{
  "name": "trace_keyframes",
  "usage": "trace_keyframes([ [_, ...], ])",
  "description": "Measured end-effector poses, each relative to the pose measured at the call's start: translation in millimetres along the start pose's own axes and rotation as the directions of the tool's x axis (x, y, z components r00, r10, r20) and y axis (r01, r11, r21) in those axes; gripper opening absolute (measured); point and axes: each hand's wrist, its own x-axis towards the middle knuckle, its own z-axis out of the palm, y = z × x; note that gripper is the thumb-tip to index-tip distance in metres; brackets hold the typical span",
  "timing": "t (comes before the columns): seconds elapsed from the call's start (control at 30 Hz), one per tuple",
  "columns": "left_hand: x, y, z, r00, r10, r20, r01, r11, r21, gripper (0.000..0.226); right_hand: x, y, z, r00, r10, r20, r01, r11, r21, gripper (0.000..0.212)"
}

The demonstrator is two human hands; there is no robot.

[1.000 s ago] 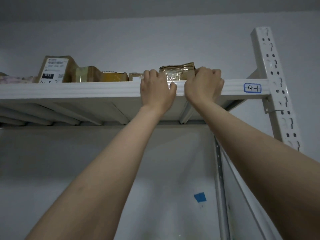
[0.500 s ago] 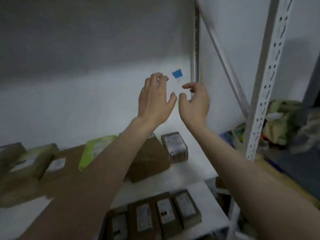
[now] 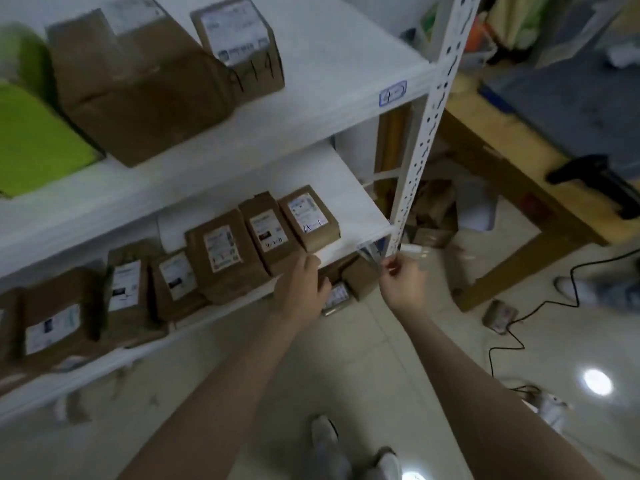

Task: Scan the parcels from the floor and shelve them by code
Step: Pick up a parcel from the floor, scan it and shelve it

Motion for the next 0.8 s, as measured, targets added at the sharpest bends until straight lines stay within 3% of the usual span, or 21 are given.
trace_keyframes([
  [0.1, -7.5, -17.7, 71.8, 0.982, -0.087, 0.165, 0.081, 0.996, 0.047, 0.033, 9.1, 62.7, 23.2, 0.991, 0.081, 0.109, -0.071, 0.993, -0.093, 0.011],
  [0.2, -5.5, -39.5, 135.8, 0.934, -0.193, 0.300, 0.159, 0.978, 0.135, 0.036, 27.0, 114.7, 51.1, 0.981, 0.088, 0.170, -0.057, 0.982, -0.179, 0.023],
  [0.4, 43.1, -90.9, 266.7, 0.872, -0.276, 0.403, 0.180, 0.949, 0.259, 0.054, 94.3, 213.7, 141.8, 0.957, 0.127, 0.259, -0.037, 0.944, -0.327, 0.046],
  [0.63, 112.4, -156.4, 414.3, 0.911, -0.202, 0.359, 0.099, 0.953, 0.285, 0.073, 185.3, 321.0, 270.1, 0.953, 0.083, 0.291, 0.045, 0.912, -0.408, 0.079],
  [0.8, 153.8, -204.3, 498.4, 0.943, -0.164, 0.289, 0.074, 0.952, 0.298, 0.081, 263.2, 367.0, 341.0, 0.969, 0.006, 0.248, 0.136, 0.821, -0.554, 0.106],
])
